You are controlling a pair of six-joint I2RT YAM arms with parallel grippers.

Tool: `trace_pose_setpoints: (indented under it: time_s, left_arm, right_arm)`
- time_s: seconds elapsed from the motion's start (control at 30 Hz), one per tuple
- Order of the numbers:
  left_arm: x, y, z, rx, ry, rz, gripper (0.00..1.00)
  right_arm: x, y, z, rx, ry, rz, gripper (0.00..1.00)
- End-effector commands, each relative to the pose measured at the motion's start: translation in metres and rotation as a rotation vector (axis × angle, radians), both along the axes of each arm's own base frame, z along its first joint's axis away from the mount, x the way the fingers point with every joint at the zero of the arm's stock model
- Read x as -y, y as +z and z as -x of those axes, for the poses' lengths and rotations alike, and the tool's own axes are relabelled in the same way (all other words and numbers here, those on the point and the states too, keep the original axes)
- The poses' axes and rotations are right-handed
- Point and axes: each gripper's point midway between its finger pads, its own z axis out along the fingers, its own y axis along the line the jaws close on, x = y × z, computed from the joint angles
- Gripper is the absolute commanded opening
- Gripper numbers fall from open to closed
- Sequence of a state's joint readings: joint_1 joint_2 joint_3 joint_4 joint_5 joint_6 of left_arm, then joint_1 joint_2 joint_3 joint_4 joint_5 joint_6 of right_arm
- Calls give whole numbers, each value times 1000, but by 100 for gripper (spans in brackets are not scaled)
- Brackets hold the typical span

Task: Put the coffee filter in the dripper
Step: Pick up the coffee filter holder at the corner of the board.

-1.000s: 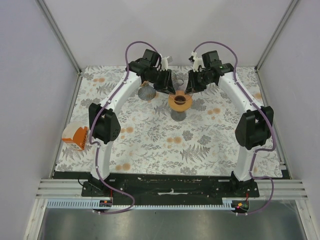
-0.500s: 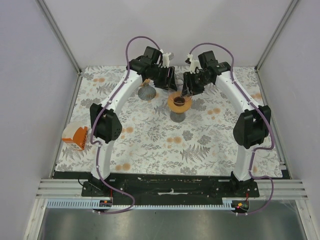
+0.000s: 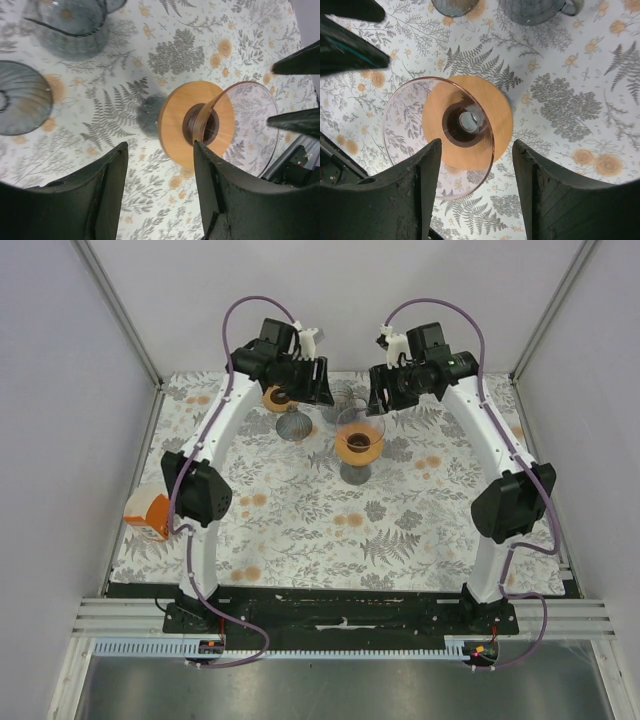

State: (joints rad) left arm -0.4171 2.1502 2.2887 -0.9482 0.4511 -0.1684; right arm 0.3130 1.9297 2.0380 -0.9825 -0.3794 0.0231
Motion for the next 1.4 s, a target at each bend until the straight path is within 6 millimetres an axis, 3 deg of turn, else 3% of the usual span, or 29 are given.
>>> trace_pose_setpoints:
  time_s: [0.0, 0.13, 0.27, 0.4, 0.43, 0.47, 0.53, 0.63, 0.7, 0.93, 1.13, 1.27, 1.37]
  left_arm:
    - [-53, 80, 9, 207, -1, -16, 61]
    - [-132, 75, 24, 210, 73, -209, 63]
    - [-225, 50, 54, 163, 197, -466, 68]
    - [-321, 27, 90, 124, 391, -725, 74]
    - [-356, 24, 101, 95, 480, -760, 74]
    - [-379, 18, 111, 67, 531, -785, 74]
    - [-415, 8, 129, 20, 608, -810, 73]
    - [-454, -14, 146, -50, 676, -818, 73]
    - [-469, -32, 150, -90, 690, -798, 72]
    - [-483, -84, 149, -225, 655, -716, 67]
    - [-501, -119, 153, -291, 666, -794, 65]
    - [-487, -135, 153, -324, 612, -724, 38]
    - [-463, -137, 150, -316, 525, -606, 16]
  right_arm:
    - [11, 76, 4, 252, 27, 17, 66]
    - [11, 105, 19, 364, 53, 0, 75]
    - [-1, 123, 37, 470, 107, -32, 98]
    - [-15, 134, 51, 533, 169, -69, 98]
    - [-18, 136, 54, 541, 181, -75, 98]
    - [-22, 137, 57, 547, 197, -80, 98]
    - [-29, 137, 60, 549, 220, -85, 98]
    - [-34, 132, 60, 544, 232, -76, 98]
    - [-36, 126, 59, 533, 233, -65, 98]
    - [-35, 113, 59, 525, 236, -11, 98]
    - [-33, 108, 56, 526, 228, 19, 98]
    - [-33, 109, 57, 526, 227, 23, 98]
    - [-32, 110, 60, 529, 229, 26, 98]
